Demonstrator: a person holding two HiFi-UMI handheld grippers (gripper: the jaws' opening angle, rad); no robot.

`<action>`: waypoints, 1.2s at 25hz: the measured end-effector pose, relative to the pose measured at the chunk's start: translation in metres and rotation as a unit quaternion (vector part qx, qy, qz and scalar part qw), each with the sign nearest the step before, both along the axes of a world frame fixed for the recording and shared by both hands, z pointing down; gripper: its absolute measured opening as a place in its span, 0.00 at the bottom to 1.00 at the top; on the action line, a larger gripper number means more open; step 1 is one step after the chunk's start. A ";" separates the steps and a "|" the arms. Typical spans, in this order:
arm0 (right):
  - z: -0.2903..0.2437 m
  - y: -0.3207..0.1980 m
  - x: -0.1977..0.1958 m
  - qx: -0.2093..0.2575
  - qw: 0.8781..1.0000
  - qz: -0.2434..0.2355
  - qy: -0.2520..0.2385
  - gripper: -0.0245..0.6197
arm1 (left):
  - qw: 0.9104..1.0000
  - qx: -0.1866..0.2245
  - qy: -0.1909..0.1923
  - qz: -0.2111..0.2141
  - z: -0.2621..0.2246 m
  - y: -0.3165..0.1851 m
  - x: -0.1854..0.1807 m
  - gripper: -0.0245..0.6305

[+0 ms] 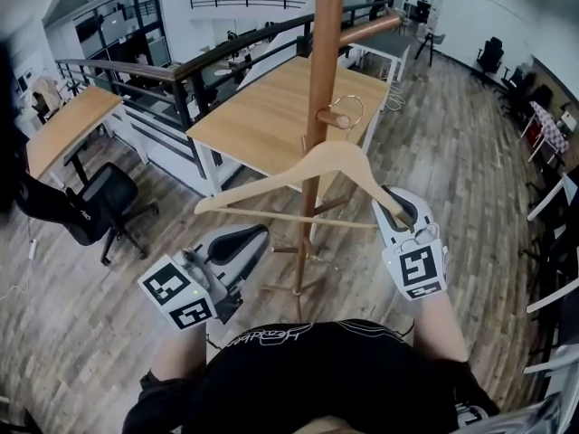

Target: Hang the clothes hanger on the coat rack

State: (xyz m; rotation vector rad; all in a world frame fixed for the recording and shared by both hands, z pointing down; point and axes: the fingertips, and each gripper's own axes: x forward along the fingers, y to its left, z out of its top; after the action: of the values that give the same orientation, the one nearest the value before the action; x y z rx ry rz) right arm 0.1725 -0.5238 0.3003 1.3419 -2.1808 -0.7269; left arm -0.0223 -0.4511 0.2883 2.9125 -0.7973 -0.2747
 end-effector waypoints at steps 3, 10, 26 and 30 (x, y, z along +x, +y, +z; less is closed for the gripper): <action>-0.005 -0.005 -0.006 0.008 1.000 -0.003 0.004 0.19 | 1.000 0.005 0.001 0.001 -0.002 -0.002 -0.006 0.06; 0.003 -0.014 -0.014 0.008 1.000 -0.010 0.005 0.19 | 1.000 0.003 0.007 -0.004 0.003 -0.009 -0.010 0.06; 0.025 -0.027 -0.024 0.015 0.999 -0.022 0.019 0.19 | 1.000 -0.006 0.017 -0.016 0.013 -0.016 -0.023 0.06; 0.030 -0.030 -0.023 0.006 1.000 -0.023 0.011 0.19 | 1.000 -0.008 0.018 -0.020 0.017 -0.019 -0.025 0.06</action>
State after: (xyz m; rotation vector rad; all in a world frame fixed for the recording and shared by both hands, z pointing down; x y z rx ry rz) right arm 0.1495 -0.5541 0.3307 1.2874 -2.1993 -0.7710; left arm -0.0475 -0.4699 0.3052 2.8705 -0.8484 -0.3201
